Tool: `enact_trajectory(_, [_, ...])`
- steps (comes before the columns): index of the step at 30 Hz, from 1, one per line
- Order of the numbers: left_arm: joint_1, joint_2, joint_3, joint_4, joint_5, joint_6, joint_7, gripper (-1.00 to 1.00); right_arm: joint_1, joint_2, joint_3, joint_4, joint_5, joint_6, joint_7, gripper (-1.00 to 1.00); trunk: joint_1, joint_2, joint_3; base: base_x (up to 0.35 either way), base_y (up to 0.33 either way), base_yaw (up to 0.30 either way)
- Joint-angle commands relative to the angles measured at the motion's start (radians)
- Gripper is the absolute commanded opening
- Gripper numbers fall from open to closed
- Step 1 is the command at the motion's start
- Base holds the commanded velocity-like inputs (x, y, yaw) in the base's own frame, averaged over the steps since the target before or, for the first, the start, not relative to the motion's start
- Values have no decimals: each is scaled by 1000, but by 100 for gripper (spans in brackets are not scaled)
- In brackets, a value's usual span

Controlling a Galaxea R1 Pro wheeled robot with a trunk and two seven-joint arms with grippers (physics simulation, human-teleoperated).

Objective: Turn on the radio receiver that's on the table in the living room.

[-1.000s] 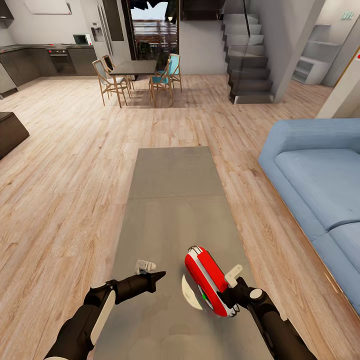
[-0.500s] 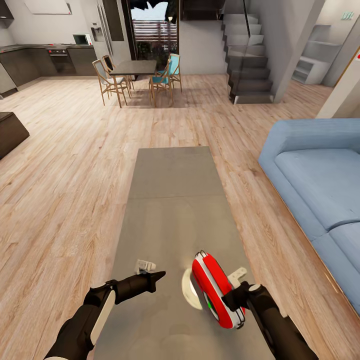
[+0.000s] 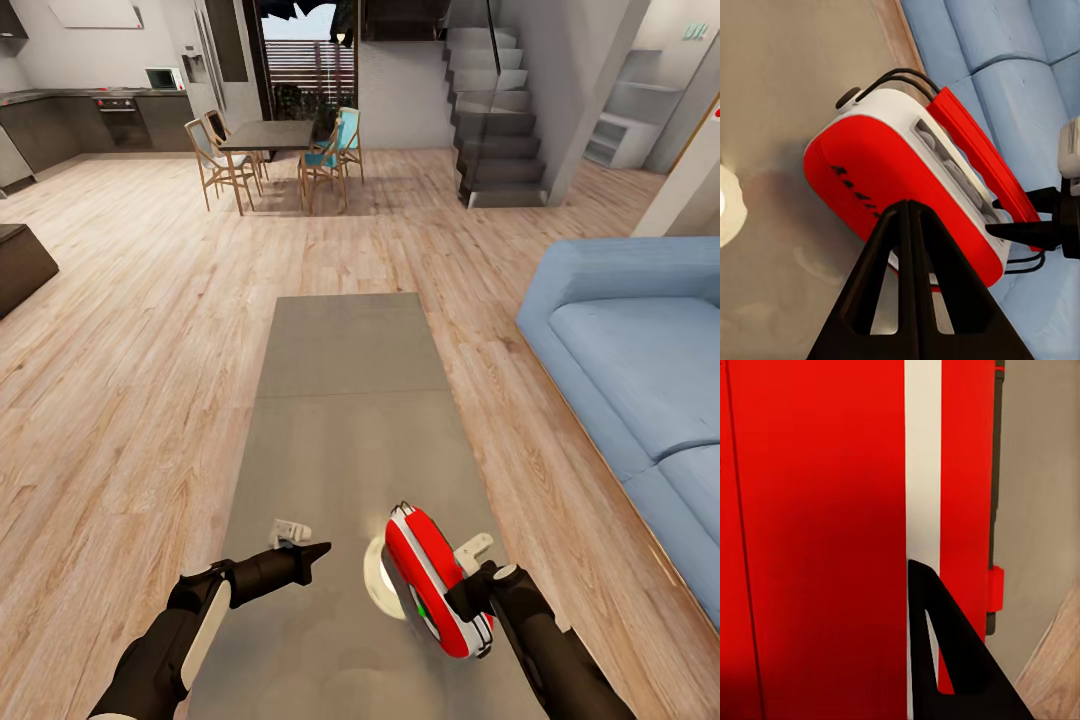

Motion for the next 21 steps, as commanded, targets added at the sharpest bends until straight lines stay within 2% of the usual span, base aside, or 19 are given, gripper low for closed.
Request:
enact_trajectory(1, [0,0,0,0,0,0,0,-100,0,-1,-4,41,61,12,-12,-100,0,0,0,0,0,0])
enact_trajectory(21, [0,0,1,0,0,0,0,-100,1,5,-5,41,60,-1,-20,-100,0,0,0,0,0,0])
